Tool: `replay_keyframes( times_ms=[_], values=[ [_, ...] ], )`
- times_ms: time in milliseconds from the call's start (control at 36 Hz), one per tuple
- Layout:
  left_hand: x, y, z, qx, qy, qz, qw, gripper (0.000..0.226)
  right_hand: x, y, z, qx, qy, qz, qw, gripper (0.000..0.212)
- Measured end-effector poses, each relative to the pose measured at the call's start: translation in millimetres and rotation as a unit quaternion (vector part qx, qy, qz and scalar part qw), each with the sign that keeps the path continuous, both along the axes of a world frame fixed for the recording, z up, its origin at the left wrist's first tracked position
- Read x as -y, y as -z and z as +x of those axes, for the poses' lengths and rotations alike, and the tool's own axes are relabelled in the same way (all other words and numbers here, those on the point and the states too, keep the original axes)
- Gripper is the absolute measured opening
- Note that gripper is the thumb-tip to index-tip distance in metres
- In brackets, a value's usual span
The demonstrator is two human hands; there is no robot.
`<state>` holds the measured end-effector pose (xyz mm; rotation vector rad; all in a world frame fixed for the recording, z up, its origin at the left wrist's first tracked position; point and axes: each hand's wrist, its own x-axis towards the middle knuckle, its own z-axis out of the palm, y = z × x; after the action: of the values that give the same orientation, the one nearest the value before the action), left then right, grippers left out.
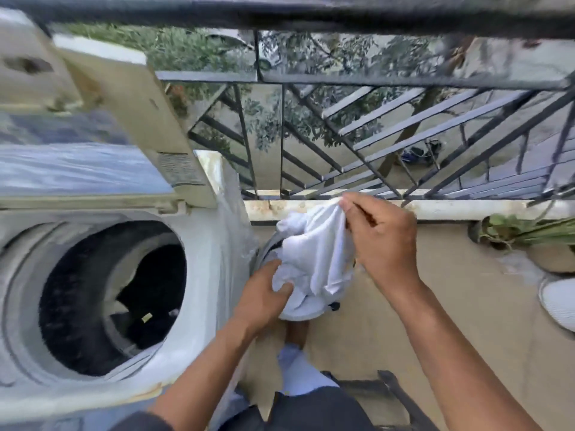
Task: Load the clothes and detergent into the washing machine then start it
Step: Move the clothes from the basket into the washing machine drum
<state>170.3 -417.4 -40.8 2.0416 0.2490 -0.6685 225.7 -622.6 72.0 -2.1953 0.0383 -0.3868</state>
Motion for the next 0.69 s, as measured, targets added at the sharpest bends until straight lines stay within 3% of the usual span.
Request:
replay_keyframes(
  times_ms=[83,139,222,333,389,444,500,556,639,694],
  values=[
    [-2.0,-19.5,5.1,0.044,0.030,-0.029,0.998,0.058,-6.3,-56.8,-8.2,0.063,-0.029,0.048,0.996,0.014],
    [-2.5,-33.3,9.3,0.089,0.015,-0.047,0.995,0.047,-9.3,-85.9,-14.2,0.112,-0.033,0.036,0.993,0.015],
    [-5.4,-58.9,19.3,0.165,-0.012,-0.045,0.985,0.014,-10.3,-112.5,-21.8,0.169,0.001,-0.001,0.986,0.018],
    [-21.1,-102.1,29.9,0.215,-0.019,-0.102,0.971,0.024,-6.9,-121.7,-31.6,0.171,0.041,-0.014,0.984,0.020],
    [-29.3,-124.3,28.7,0.162,0.033,-0.182,0.969,0.015,-10.1,-123.2,-36.4,0.166,0.049,-0.015,0.985,0.019],
    [-33.8,-138.7,21.4,0.100,0.116,-0.211,0.965,0.040,-18.5,-126.0,-40.4,0.167,0.054,-0.007,0.984,0.016],
    [-31.8,-143.6,9.3,0.118,0.192,-0.147,0.963,0.077,-28.6,-129.3,-43.1,0.166,0.062,0.006,0.984,0.014],
    [-26.1,-140.7,-2.3,0.166,0.235,-0.071,0.955,0.096,-37.7,-132.5,-45.1,0.163,0.074,0.022,0.983,0.014],
    [-24.2,-133.4,-11.3,0.194,0.209,-0.009,0.958,0.096,-47.3,-135.3,-48.9,0.144,0.088,0.074,0.983,0.015],
    [-25.5,-132.5,-12.8,0.207,0.165,-0.002,0.964,0.077,-51.5,-137.4,-52.4,0.129,0.082,0.138,0.979,0.016]
  ],
)
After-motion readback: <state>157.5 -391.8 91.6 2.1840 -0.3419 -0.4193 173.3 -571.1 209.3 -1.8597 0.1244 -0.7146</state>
